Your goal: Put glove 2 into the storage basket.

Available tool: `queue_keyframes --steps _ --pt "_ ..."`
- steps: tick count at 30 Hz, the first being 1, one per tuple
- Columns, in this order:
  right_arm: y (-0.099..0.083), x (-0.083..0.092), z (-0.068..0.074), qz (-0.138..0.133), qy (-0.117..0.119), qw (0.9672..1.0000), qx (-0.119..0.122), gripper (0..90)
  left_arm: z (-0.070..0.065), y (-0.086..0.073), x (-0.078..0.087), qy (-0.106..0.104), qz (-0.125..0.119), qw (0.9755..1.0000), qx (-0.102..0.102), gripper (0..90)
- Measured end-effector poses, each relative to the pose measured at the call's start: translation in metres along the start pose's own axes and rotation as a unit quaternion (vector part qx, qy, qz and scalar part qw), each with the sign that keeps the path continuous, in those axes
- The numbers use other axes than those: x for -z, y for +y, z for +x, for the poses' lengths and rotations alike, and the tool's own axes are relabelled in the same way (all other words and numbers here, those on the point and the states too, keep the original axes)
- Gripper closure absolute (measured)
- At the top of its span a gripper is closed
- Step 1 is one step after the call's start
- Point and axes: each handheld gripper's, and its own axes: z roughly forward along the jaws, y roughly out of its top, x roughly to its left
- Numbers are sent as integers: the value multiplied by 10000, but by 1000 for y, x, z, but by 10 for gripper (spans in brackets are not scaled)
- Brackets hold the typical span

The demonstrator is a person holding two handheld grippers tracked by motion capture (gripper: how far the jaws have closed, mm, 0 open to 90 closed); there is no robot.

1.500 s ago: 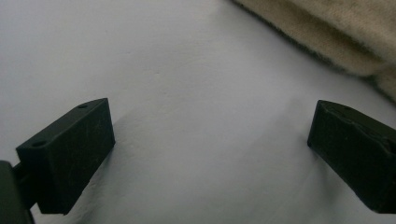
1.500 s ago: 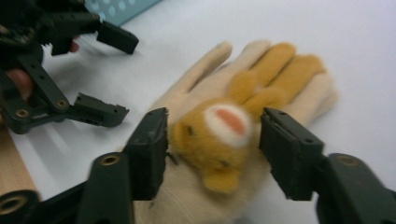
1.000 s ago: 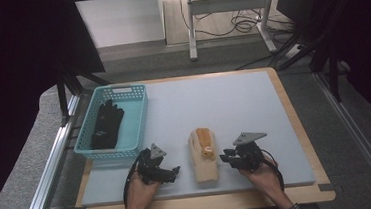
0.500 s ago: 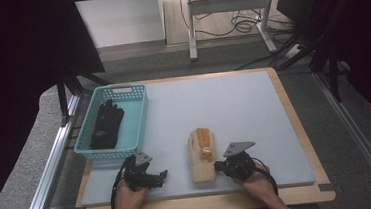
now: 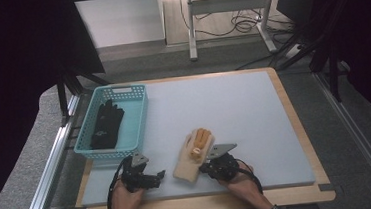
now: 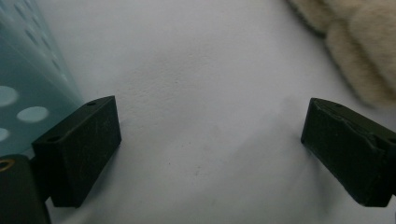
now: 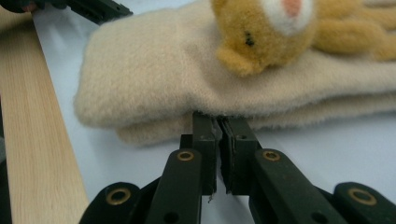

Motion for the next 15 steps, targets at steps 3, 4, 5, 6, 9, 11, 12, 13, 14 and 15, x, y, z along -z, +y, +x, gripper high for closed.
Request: queue_keyframes --steps 3,4,5,6,9,11,12,13,14,15 --pt "5 -7 3 -15 19 10000 48 830 0 0 0 -3 -9 10000 14 51" --pt "7 -10 3 -16 27 10000 51 828 0 0 0 -1 -17 10000 23 52" --pt "8 -12 4 -24 30 10000 77 827 0 -1 0 -1 -21 10000 27 52" --pt "9 -13 4 -39 27 9999 89 826 0 -1 0 2 -28 10000 33 51" --pt "11 -12 6 -24 3 9999 166 808 -1 -1 0 12 -49 10000 44 50" --pt "10 -7 5 -46 -27 9998 194 791 -1 -1 0 20 -56 10000 49 49" --pt "10 -7 5 -46 -27 9998 194 791 -1 -1 0 20 -56 10000 49 48" --pt "8 2 1 -77 -167 9996 210 769 -1 -2 -1 29 -67 10000 56 47" --pt "7 6 -1 -92 -216 9995 191 755 -2 -2 -1 33 -74 9999 62 47" --pt "6 10 -5 -116 -275 9994 169 734 -2 -2 -1 41 -82 9999 67 46"
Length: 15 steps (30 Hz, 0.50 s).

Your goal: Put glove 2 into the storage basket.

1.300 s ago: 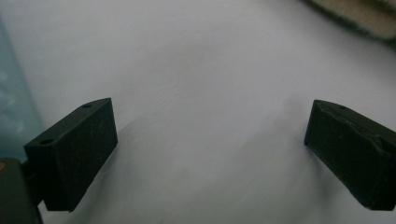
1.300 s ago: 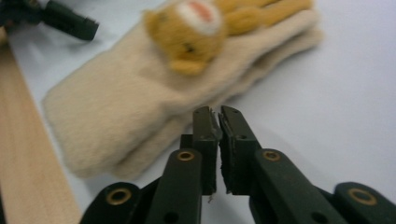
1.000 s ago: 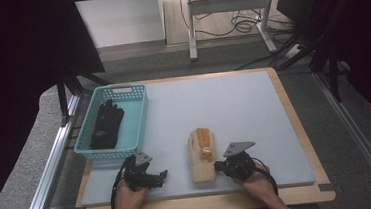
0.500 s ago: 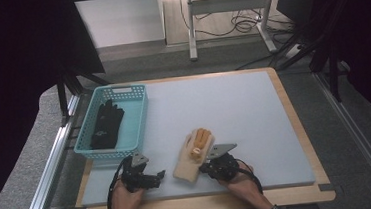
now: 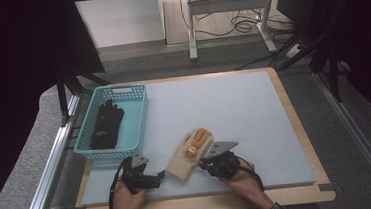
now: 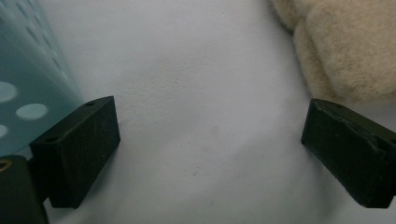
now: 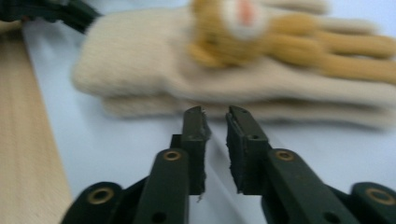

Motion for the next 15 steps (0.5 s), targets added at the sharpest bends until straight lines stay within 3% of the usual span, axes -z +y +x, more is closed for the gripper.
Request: queue_keyframes --steps 6,10,15 --pt "-16 29 -29 -102 -517 9982 -292 547 -1 -1 0 17 -38 10000 31 44" --pt "-27 42 -43 -49 -752 9965 -353 441 -1 -1 0 20 -37 10000 41 43" --pt "-47 64 -69 -5 -1160 9913 -621 266 -1 0 -1 21 15 10000 25 36"
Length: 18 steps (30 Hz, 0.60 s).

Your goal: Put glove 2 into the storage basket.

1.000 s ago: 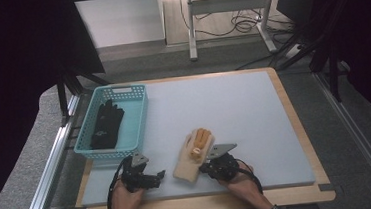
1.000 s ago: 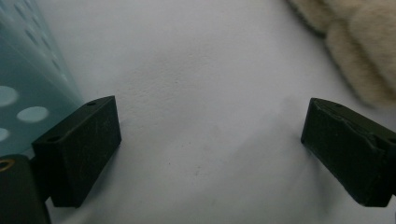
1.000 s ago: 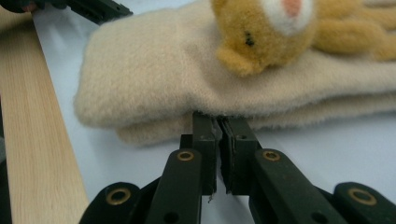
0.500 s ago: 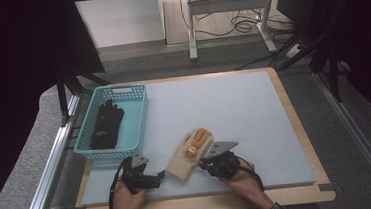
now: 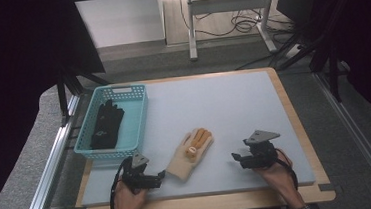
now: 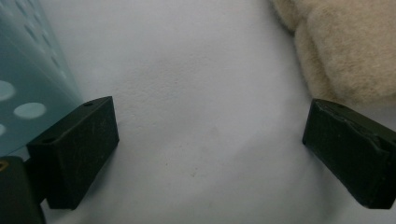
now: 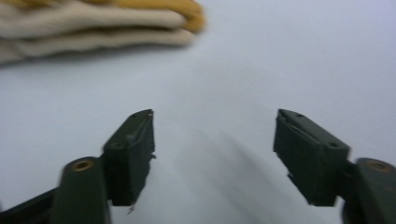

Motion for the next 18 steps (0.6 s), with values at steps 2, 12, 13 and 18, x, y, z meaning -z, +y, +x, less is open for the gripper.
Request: queue_keyframes --steps 2,12,13,18 --pt "-5 3 -9 76 -104 9999 -104 227 0 1 0 -16 24 10000 -5 28" --pt "-30 7 -36 255 -431 9977 -446 113 0 2 0 -56 81 9999 -46 14" --pt "-30 7 -38 239 -389 9977 -496 111 1 2 0 -62 80 9999 -49 14" --pt "-30 6 -36 286 -457 9971 -534 97 1 1 0 -116 65 9999 -73 14"
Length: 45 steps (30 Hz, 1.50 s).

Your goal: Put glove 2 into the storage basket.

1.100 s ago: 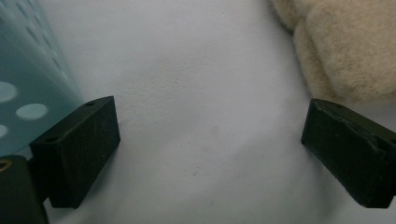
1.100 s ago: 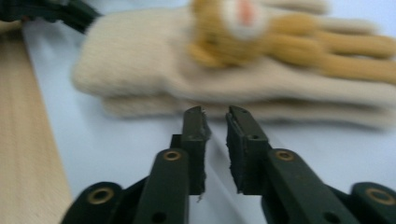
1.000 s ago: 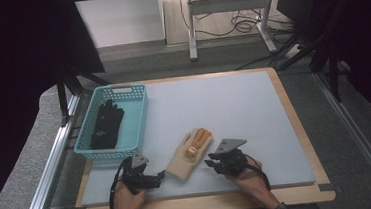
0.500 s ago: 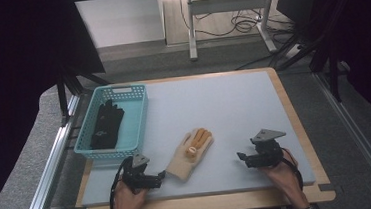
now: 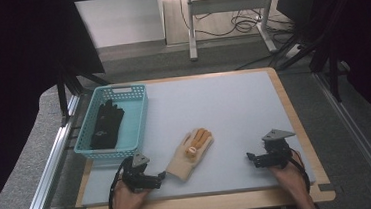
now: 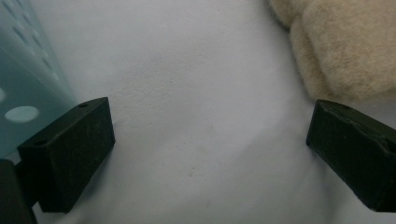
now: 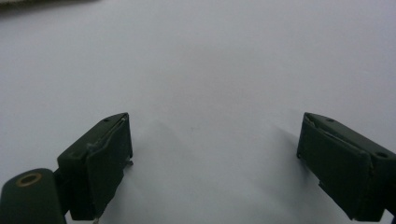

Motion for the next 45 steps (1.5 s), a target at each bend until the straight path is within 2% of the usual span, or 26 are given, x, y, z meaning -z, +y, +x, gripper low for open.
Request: queue_keyframes --steps 7,10,13,16,22,25,30,38,45 --pt "-1 0 0 -26 -9 10000 -7 98 3 -1 5 -126 64 9998 -124 31" --pt "-1 0 0 -30 -11 10000 -7 98 4 -2 8 -173 87 9997 -124 37" --pt "-1 0 0 -32 -22 10000 -10 98 4 -4 14 -234 3 9997 -76 42" --pt "-1 0 0 -36 -27 10000 -7 98 0 -4 18 -353 -64 9993 -73 42" --pt "-1 0 0 -37 -29 10000 -12 98 -7 0 19 -410 -57 9991 -109 39" --pt "-1 0 0 -38 -30 10000 -11 98 -11 6 22 -524 -92 9986 -31 34" --pt "-1 0 0 -40 -31 10000 -11 98 -16 16 24 -586 -60 9982 -61 29" --pt "-1 0 0 -43 -35 10000 -6 98 -31 40 14 -646 134 9976 -199 27" --pt "-1 0 0 -44 -33 10000 -3 98 -43 64 -3 -663 247 9970 -327 31"
